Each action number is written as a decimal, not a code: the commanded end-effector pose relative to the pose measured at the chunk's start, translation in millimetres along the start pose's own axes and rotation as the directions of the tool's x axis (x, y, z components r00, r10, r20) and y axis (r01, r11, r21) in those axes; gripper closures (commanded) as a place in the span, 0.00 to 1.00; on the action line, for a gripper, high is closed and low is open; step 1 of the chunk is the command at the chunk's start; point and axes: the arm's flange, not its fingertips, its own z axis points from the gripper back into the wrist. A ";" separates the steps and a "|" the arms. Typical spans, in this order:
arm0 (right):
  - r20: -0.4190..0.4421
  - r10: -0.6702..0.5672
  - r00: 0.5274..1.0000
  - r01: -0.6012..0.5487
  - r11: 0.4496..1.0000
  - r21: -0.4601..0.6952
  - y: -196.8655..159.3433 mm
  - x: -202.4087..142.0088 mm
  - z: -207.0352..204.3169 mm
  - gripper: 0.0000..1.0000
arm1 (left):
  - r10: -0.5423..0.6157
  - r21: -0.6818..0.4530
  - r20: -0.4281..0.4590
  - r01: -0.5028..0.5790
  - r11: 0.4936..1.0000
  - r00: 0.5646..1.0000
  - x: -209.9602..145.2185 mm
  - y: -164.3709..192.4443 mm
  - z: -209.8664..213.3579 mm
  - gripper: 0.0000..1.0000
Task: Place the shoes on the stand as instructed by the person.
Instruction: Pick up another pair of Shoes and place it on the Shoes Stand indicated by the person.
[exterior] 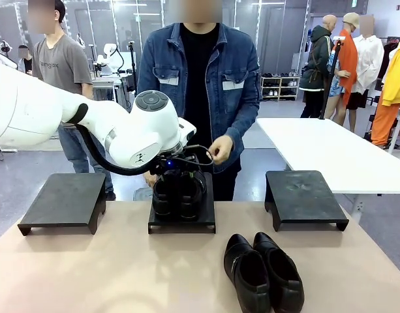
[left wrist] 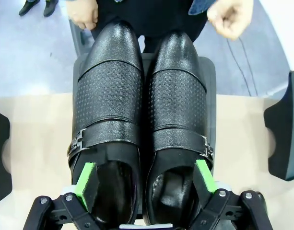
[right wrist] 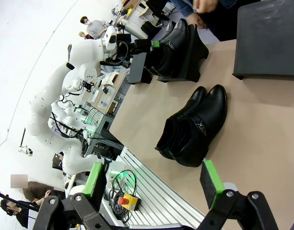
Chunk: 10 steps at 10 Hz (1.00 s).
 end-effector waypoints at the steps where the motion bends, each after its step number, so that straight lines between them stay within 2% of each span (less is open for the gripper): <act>1: 0.009 0.019 1.000 -0.019 1.000 0.011 0.7 1.3 0.6 0.00 | 0.001 -0.003 0.002 -0.001 1.000 1.000 0.1 -0.4 -0.5 0.00; 2: 0.009 0.019 1.000 -0.019 1.000 0.011 0.7 1.3 0.6 0.00 | 0.000 0.000 0.000 0.000 1.000 1.000 0.0 0.0 0.0 0.00; 3: 0.009 0.019 1.000 -0.019 1.000 0.011 0.7 1.3 0.6 0.00 | -0.058 -0.011 -0.088 0.057 0.998 0.994 11.8 7.0 25.3 0.00; 5: 0.009 0.019 1.000 -0.019 1.000 0.011 0.7 1.3 0.6 0.00 | -0.176 -0.033 -0.199 0.173 0.984 0.964 10.7 40.3 74.4 0.00; 6: 0.009 0.019 1.000 -0.019 1.000 0.011 0.7 1.3 0.6 0.00 | -0.202 -0.078 -0.247 0.189 0.979 0.948 8.3 58.5 103.7 0.00; 7: 0.009 0.019 1.000 -0.019 1.000 0.011 0.7 1.3 0.6 0.00 | -0.233 -0.116 -0.287 0.208 0.971 0.929 5.8 85.7 135.1 0.00; 8: 0.009 0.019 1.000 -0.019 1.000 0.011 0.7 1.3 0.6 0.00 | -0.242 -0.197 -0.342 0.183 0.963 0.908 2.9 114.4 158.5 0.00; 10: 0.009 0.019 1.000 -0.019 1.000 0.011 0.7 1.3 0.6 0.00 | -0.266 -0.312 -0.350 0.156 0.937 0.898 -9.7 183.4 193.5 0.00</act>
